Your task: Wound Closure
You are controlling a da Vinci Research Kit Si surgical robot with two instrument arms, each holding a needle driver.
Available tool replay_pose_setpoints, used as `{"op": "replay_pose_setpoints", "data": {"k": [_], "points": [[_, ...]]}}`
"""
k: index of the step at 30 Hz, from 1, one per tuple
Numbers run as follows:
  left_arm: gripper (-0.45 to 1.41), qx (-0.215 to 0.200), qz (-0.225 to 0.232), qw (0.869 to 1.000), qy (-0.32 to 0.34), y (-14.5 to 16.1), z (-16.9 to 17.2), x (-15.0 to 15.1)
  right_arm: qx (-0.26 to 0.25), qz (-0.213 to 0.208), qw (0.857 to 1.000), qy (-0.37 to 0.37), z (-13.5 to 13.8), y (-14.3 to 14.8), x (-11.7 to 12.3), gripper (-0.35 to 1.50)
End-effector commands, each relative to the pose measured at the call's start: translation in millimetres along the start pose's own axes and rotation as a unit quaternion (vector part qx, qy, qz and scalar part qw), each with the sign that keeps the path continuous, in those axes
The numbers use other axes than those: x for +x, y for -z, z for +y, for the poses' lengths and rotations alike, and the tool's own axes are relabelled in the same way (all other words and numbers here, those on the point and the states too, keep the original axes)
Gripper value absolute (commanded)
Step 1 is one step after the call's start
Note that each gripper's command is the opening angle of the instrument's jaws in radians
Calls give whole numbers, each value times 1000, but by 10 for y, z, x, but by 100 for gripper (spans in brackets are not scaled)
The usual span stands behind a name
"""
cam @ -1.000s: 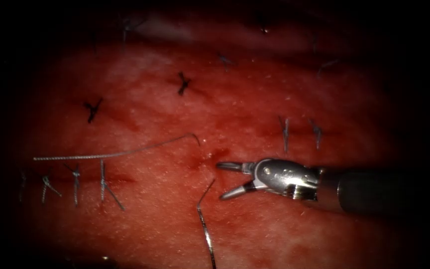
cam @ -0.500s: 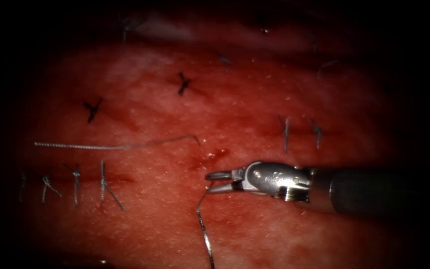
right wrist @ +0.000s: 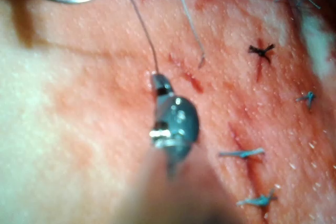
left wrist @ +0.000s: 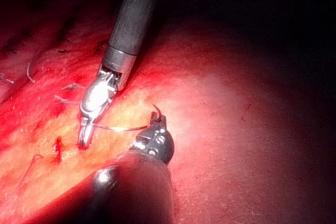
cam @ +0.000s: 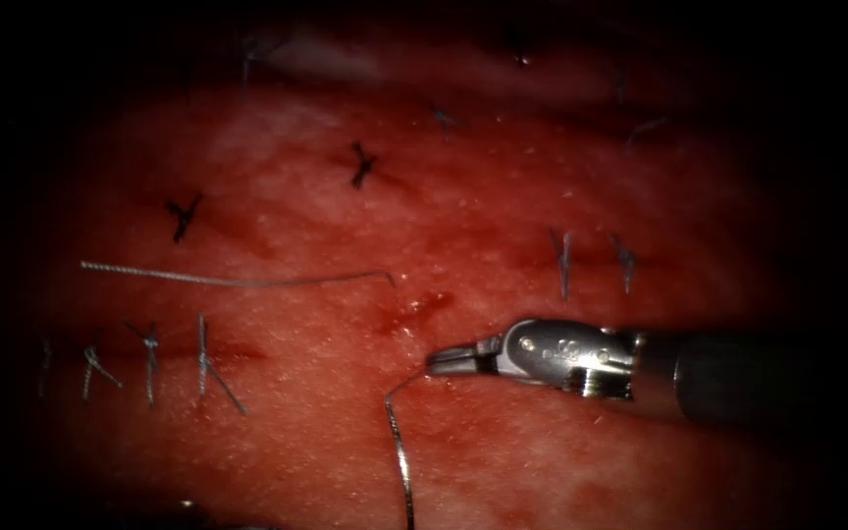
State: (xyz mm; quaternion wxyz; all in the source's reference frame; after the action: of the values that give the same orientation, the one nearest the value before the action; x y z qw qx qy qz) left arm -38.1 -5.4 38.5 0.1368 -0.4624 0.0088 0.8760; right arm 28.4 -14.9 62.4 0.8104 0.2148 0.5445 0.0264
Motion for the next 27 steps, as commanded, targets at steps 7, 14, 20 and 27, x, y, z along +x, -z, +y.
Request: {"op": "replay_pose_setpoints", "data": {"k": [7, 14, 20, 27], "points": [[-45, 0, -2, 1000, 1, -5, -8, -18, 17, 3, 1000, -7, -18, -5, 31, -35], [-45, 0, -4, 1000, 3, 0, -12, -21, 27, 0, 1000, -7, -25, -5, 39, -35], [-45, 3, -10, 1000, 5, 12, -17, -23, 34, -1, 999, -8, -31, -4, 49, -35], [-45, 6, -21, 1000, 11, 34, -23, -20, 44, -6, 999, -1, -44, -1, 66, -35]]}}
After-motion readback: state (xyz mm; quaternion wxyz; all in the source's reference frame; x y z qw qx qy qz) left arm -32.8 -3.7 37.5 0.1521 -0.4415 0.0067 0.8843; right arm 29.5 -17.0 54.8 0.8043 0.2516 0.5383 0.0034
